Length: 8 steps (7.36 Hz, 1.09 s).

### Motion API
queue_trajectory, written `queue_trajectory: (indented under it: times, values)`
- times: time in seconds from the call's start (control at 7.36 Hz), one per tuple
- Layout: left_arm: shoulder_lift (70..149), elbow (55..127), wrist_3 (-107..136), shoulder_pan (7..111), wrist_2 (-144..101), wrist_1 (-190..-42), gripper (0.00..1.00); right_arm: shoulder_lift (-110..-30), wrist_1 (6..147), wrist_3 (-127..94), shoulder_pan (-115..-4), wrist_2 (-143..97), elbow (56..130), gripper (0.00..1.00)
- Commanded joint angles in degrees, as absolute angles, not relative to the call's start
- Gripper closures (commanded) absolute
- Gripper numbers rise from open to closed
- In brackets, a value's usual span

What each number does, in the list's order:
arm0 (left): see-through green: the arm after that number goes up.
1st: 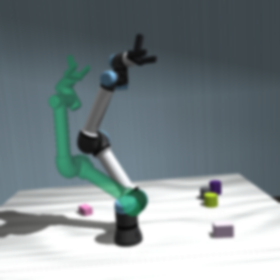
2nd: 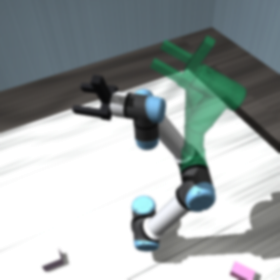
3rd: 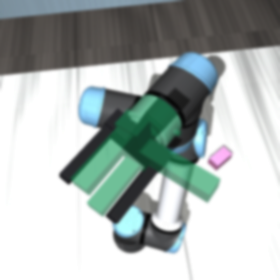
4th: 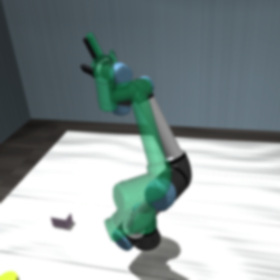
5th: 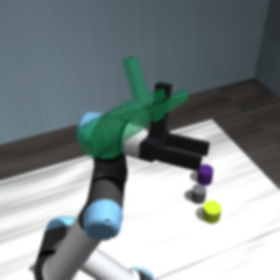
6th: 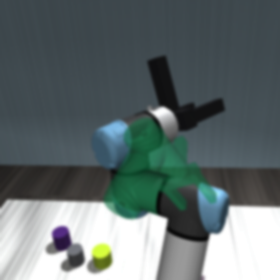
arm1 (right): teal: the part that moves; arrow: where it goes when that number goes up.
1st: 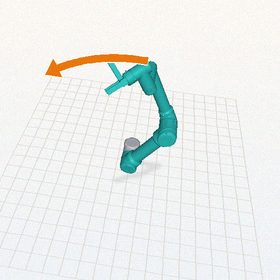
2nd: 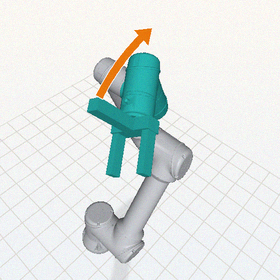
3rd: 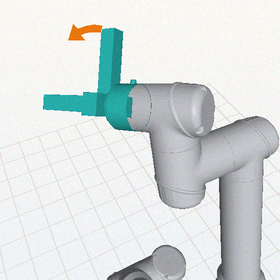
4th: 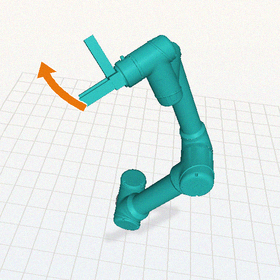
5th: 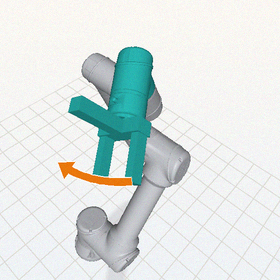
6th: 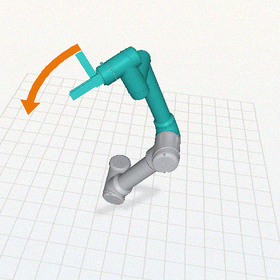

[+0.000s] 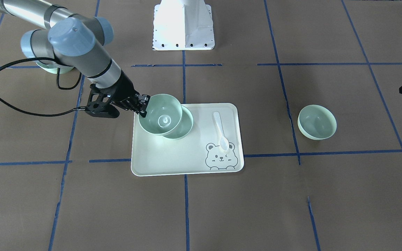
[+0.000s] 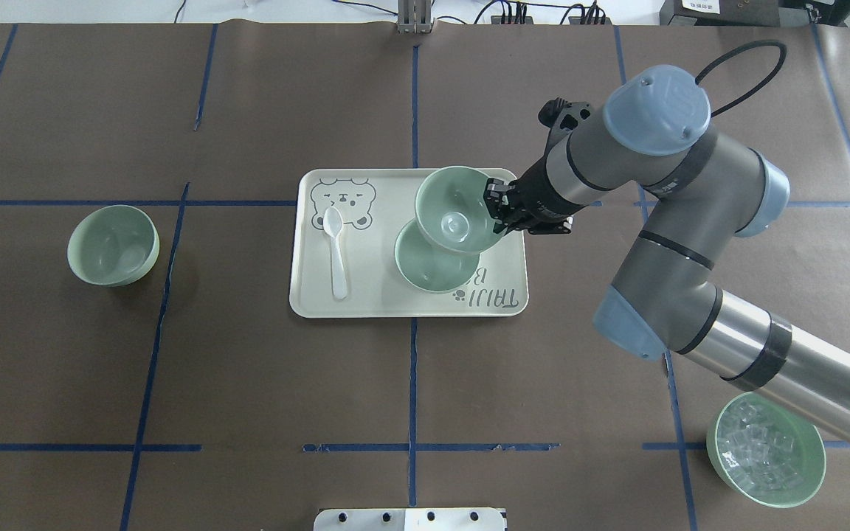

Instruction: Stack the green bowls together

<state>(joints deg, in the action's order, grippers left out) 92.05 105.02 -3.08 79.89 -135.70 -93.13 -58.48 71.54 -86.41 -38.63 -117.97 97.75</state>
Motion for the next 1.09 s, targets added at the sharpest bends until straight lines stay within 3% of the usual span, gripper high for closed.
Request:
queue_trajectory:
  times: [0.0, 0.95]
  values:
    - [92.1, 104.7, -3.2, 79.9, -135.7, -93.2, 0.0, -57.5, 72.4, -89.0, -34.1, -112.4, 97.3, 1.0]
    - [92.0, 105.0, -3.1, 79.9, -135.7, -93.2, 0.0, -56.0, 72.5, -89.0, -33.8, -111.2, 93.6, 1.0]
